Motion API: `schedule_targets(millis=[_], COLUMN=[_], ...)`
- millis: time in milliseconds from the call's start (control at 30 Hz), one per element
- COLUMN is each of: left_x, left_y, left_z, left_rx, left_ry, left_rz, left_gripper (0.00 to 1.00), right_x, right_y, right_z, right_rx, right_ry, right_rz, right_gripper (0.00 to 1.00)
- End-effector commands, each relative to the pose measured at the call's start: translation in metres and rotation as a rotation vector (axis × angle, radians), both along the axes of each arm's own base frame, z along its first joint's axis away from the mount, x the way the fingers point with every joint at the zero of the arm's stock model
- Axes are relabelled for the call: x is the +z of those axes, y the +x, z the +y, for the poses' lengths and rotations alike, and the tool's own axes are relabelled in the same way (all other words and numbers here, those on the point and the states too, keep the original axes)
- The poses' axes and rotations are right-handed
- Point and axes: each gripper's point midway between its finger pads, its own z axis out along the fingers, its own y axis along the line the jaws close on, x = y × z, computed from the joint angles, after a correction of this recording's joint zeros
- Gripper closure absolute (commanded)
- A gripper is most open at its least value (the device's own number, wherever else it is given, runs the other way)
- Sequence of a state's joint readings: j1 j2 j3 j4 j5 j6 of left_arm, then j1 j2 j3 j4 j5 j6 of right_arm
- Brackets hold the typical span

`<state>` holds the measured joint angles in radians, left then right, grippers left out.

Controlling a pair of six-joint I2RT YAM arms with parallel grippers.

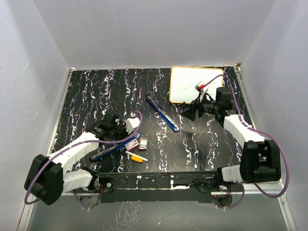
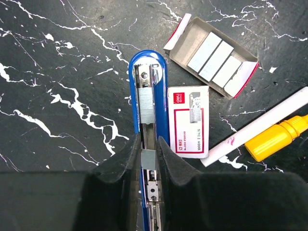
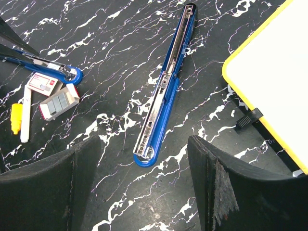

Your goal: Load the staples into the stapler

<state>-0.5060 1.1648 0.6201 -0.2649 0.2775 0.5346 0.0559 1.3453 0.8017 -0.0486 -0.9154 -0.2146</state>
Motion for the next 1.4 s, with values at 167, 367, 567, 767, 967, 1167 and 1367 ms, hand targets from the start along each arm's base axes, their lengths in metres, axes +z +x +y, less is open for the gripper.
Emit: schedule_targets(millis=[167,367,567,767,967,1167,1367], left_x=[0.0050,0.0048,0.0037,0.0016,0.0008,0.0013,0.0045], left_y=[-0.0030,-0.0028,-0.0046,-0.0050,-0.0043,-0.0046,-0.0036], left_z=[-0.0019,-0.0020,-0.0028,-0.0017,-0.0010,-0.0008,-0.0014], left_rx=[-0.005,-0.001,0.005,0.017,0.025,0.028,0.027], left_ry=[-0.054,-0.067,-0.087,-0.091,-0.099,-0.120,-0.136], left_rz=[-0.018,-0.018,-0.010,-0.004,-0.004,-0.002,-0.011], left_gripper=[0.98,0.99,0.99,0.99,0.99,0.99,0.99], right_x=[0.0157,0.0169,0.0166,0.0166,0.0169,0.0169,0.0165], right_y=[0.0023,0.0023,0.0021,0.0024,0.0025,0.0022,0.0022], right_z=[-0.0008,-0.0017,-0.0019,-0.0025,-0.0028,-0.0024,-0.0023], right_rx=[0.005,0.002,0.002,0.000,-0.001,0.001,0.002], right_ry=[0.014,0.014,0.016,0.017,0.017,0.020,0.022], right_rz=[-0.071,-0.076,-0.074,-0.073,-0.074,-0.071,-0.070], right_gripper=[0.25,0.25,0.25,0.24,0.24,0.24,0.24])
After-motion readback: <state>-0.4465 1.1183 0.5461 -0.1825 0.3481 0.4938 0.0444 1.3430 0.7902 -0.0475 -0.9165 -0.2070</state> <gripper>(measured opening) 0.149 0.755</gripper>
